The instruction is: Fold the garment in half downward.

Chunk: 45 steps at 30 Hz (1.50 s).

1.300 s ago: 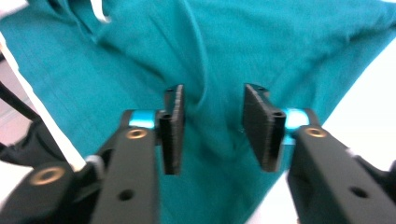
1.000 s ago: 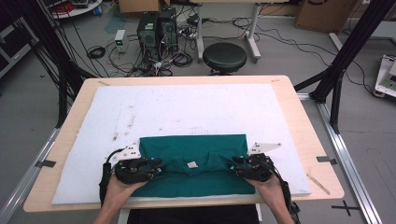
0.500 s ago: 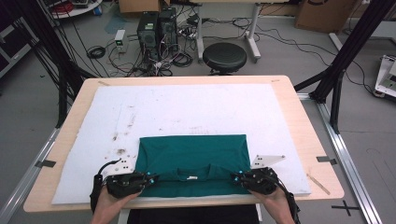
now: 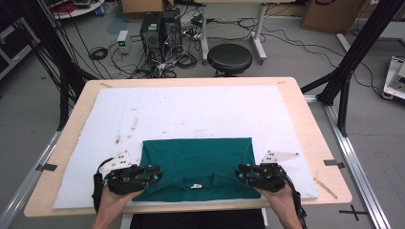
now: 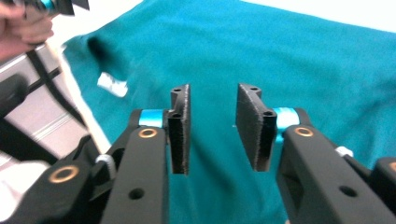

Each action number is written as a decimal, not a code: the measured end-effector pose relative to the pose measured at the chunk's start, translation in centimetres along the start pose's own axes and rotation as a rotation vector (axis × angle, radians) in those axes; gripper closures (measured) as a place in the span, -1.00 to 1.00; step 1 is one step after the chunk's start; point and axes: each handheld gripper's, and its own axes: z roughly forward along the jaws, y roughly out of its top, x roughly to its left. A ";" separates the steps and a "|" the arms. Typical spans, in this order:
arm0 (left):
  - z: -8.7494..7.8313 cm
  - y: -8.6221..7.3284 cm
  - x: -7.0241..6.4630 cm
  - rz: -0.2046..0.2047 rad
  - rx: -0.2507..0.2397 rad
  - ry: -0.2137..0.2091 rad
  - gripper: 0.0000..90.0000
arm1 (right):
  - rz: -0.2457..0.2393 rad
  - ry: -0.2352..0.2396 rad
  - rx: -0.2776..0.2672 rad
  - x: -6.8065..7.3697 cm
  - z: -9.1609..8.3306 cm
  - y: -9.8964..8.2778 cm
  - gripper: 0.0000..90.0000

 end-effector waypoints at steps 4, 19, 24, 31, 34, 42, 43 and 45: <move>2.0 -0.1 0.2 0.012 0.082 0.020 0.43 | 0.020 -0.058 0.039 -0.4 1.8 0.7 0.38; 1.4 -2.0 -2.6 0.072 0.150 -0.028 0.28 | -0.099 -0.018 0.156 2.2 1.8 -2.0 0.25; 0.7 -1.0 -1.6 0.048 0.098 0.001 0.23 | -0.070 -0.047 0.128 1.6 1.7 -1.5 0.12; -0.2 0.7 0.5 0.037 0.043 0.102 0.10 | -0.016 -0.108 0.079 0.0 1.6 -0.4 -0.04; -0.4 1.7 2.1 0.010 0.014 0.184 0.10 | 0.028 -0.163 0.053 -1.1 1.3 0.3 -0.09; 1.1 2.8 6.7 -0.092 0.025 0.376 0.04 | 0.118 -0.263 0.038 -4.7 2.3 1.9 -0.25; 1.2 2.7 7.4 -0.117 0.038 0.389 0.03 | 0.125 -0.273 0.036 -5.0 2.4 2.1 -0.26; 1.4 2.5 8.5 -0.142 0.061 0.419 0.03 | 0.132 -0.283 0.038 -5.6 2.5 2.5 -0.26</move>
